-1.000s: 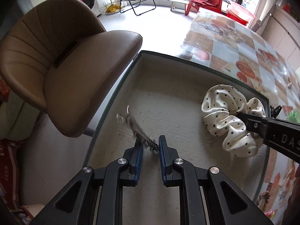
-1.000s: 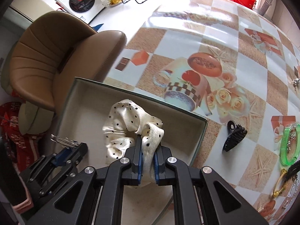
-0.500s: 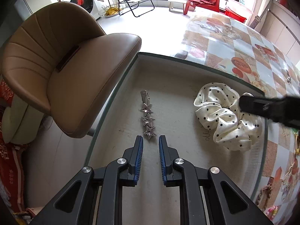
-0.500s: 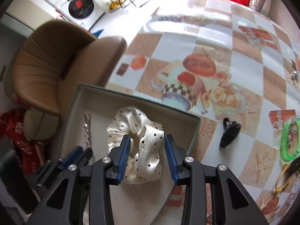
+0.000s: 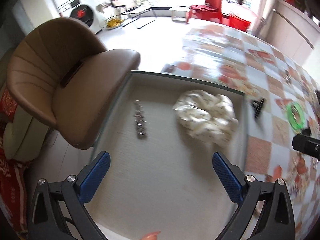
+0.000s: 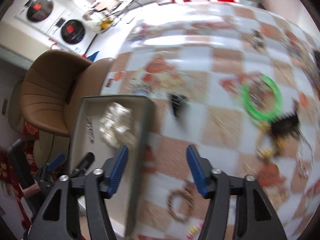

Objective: Organize jewelry
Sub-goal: 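Grasp the braided bracelet with the left tool while the right tool grasps the green bangle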

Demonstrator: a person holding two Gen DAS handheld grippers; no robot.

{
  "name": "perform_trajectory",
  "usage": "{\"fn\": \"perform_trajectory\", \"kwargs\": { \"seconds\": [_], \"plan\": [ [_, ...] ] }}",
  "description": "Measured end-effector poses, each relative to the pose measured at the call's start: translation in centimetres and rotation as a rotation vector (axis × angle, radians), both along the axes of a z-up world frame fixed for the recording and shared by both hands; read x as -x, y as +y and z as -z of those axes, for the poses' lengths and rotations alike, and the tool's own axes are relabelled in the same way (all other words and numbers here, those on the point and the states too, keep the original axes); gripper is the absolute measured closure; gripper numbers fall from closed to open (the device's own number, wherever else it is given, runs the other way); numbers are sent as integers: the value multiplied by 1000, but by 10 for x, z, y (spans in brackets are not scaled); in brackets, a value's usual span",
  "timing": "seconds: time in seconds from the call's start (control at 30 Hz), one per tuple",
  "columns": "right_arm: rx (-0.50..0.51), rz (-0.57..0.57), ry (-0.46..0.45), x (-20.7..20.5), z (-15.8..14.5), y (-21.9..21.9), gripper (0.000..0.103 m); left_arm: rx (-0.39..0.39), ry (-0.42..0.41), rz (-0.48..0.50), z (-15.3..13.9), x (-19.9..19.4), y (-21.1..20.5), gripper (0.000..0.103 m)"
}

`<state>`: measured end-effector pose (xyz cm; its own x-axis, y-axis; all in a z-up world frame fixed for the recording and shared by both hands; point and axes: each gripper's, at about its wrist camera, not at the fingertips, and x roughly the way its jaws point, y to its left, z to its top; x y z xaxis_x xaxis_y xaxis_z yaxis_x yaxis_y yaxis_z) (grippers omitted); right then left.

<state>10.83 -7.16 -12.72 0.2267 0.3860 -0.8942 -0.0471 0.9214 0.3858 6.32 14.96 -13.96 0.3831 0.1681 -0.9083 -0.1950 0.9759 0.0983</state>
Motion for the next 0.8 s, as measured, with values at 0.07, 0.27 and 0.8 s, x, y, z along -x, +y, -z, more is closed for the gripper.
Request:
{"fn": "perform_trajectory", "kwargs": {
  "seconds": [0.07,0.27,0.8],
  "plan": [
    [8,45,15,12,3,-24,25,9,3,43,-5,4,-19,0],
    [48,157,33,37,4,-89,14,47,15,163,-10,10,-80,0],
    [127,240,32,19,13,-171,13,131,29,188,9,-43,-144,0]
  ]
}}
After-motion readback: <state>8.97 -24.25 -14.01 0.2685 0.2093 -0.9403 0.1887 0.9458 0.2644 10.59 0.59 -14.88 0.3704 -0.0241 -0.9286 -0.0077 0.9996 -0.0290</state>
